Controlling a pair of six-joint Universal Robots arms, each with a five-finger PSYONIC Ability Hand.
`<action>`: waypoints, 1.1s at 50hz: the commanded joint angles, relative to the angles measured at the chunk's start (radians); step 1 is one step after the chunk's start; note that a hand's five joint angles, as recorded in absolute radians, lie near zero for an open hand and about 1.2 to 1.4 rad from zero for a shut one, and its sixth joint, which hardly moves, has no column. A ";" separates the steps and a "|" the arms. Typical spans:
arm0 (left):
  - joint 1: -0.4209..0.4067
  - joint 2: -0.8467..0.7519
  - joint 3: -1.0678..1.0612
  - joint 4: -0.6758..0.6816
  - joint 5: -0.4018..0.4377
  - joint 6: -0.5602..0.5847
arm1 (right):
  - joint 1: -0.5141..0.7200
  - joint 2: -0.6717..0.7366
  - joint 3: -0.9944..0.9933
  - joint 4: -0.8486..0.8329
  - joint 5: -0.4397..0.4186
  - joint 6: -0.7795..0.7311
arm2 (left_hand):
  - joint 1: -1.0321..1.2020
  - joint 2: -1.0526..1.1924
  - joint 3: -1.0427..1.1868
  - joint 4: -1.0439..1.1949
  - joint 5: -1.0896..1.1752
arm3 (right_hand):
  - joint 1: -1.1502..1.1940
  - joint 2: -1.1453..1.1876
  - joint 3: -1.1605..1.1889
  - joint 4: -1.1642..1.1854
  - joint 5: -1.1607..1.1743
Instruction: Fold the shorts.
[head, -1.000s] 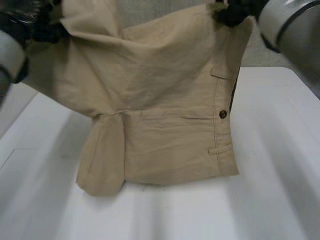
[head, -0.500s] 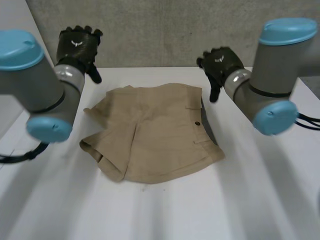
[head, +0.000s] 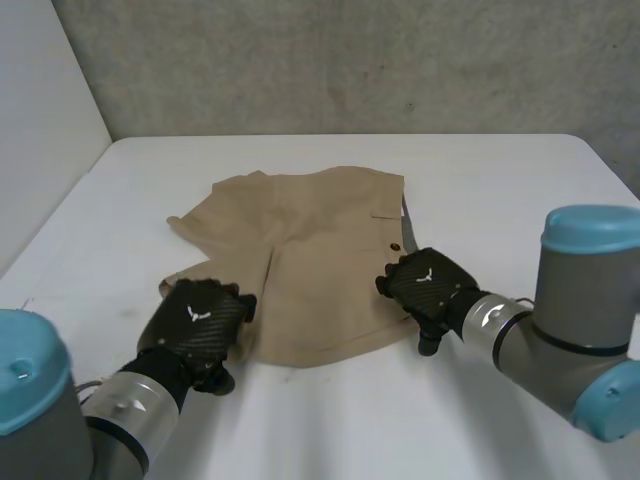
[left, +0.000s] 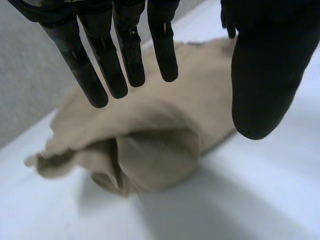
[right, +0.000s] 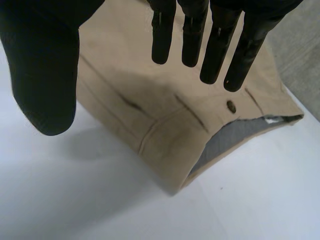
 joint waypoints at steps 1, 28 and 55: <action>0.072 -0.122 0.035 0.043 0.001 0.001 | -0.003 0.067 -0.023 -0.062 0.008 -0.021 | 0.060 0.062 0.062 0.059 0.062 | 0.276 0.233 0.215 0.217 0.228; 0.343 -0.268 0.171 0.172 -0.006 0.108 | -0.066 0.021 -0.012 -0.086 0.015 -0.016 | -0.017 -0.015 -0.015 -0.018 -0.014 | 1.036 0.993 0.974 0.976 0.988; 0.308 0.149 0.064 -0.026 0.198 -0.192 | -0.046 -0.193 0.019 0.040 0.124 0.097 | -0.072 -0.070 -0.071 -0.073 -0.070 | 1.036 0.993 0.974 0.976 0.988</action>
